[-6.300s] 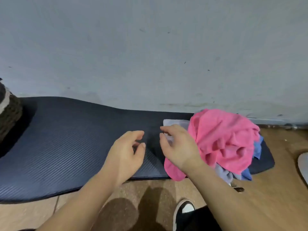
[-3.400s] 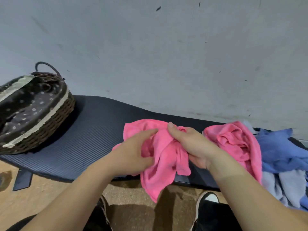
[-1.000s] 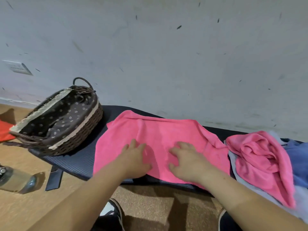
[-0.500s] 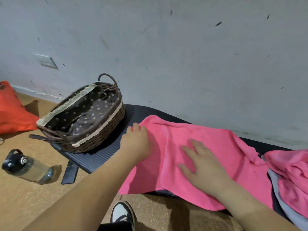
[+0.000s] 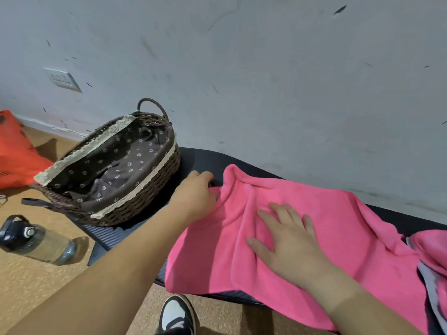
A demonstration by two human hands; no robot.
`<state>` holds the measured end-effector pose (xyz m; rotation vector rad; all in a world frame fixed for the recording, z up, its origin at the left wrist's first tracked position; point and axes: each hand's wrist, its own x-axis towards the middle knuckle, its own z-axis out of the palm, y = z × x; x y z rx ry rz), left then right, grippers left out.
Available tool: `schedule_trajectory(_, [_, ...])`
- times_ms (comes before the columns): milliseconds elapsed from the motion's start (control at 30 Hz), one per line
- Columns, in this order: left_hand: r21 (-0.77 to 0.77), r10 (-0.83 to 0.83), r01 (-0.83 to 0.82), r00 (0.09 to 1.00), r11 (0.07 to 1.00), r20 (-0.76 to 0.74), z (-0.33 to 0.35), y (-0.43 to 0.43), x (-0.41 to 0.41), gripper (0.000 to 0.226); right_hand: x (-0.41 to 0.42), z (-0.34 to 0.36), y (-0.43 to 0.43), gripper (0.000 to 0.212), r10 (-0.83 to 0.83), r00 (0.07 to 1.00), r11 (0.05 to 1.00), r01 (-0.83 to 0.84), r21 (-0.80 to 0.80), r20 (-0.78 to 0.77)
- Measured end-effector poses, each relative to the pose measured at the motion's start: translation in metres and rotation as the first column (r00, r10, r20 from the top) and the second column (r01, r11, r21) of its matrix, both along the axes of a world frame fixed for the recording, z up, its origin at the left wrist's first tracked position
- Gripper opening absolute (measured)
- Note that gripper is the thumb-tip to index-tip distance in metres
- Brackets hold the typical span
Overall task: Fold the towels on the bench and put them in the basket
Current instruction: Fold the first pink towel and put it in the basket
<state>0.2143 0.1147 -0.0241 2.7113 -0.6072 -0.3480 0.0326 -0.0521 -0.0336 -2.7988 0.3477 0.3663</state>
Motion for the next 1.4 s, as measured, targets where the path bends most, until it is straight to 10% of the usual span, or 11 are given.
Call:
schedule_trajectory(133, [0.030, -0.033, 0.037, 0.993, 0.999, -0.113, 0.013, -0.003, 0.009, 0.016, -0.004, -0.003, -0.002, 0.103, 0.006, 1.000, 1.000, -0.007, -0.026, -0.022])
schedule_trajectory(400, [-0.065, 0.198, -0.190, 0.970, 0.980, 0.144, 0.056, -0.018, 0.063, 0.034, -0.005, -0.006, -0.001, 0.100, 0.019, 1.000, 0.999, -0.018, -0.041, 0.024])
schedule_trajectory(600, [0.160, 0.024, -0.021, 1.000, 0.987, -0.020, 0.027, -0.017, -0.008, 0.034, -0.007, -0.001, 0.004, 0.091, -0.037, 0.999, 0.997, 0.040, -0.069, 0.037])
schedule_trajectory(767, [0.311, -0.016, 0.069, 0.985, 0.948, -0.170, -0.017, -0.007, -0.088, 0.081, -0.009, 0.000, 0.004, 0.084, -0.081, 0.991, 0.996, 0.077, -0.046, -0.111])
schedule_trajectory(1067, [0.280, -0.309, 0.263, 0.942, 0.923, 0.134, -0.029, 0.070, -0.076, 0.074, -0.017, -0.003, 0.000, 0.086, -0.078, 0.993, 0.997, 0.075, -0.032, -0.093])
schedule_trajectory(1400, [0.126, -0.241, 0.223, 0.959, 0.967, 0.153, -0.019, 0.021, -0.095, 0.066, -0.030, 0.011, -0.020, 0.076, -0.132, 0.990, 0.991, 0.132, -0.007, 0.053])
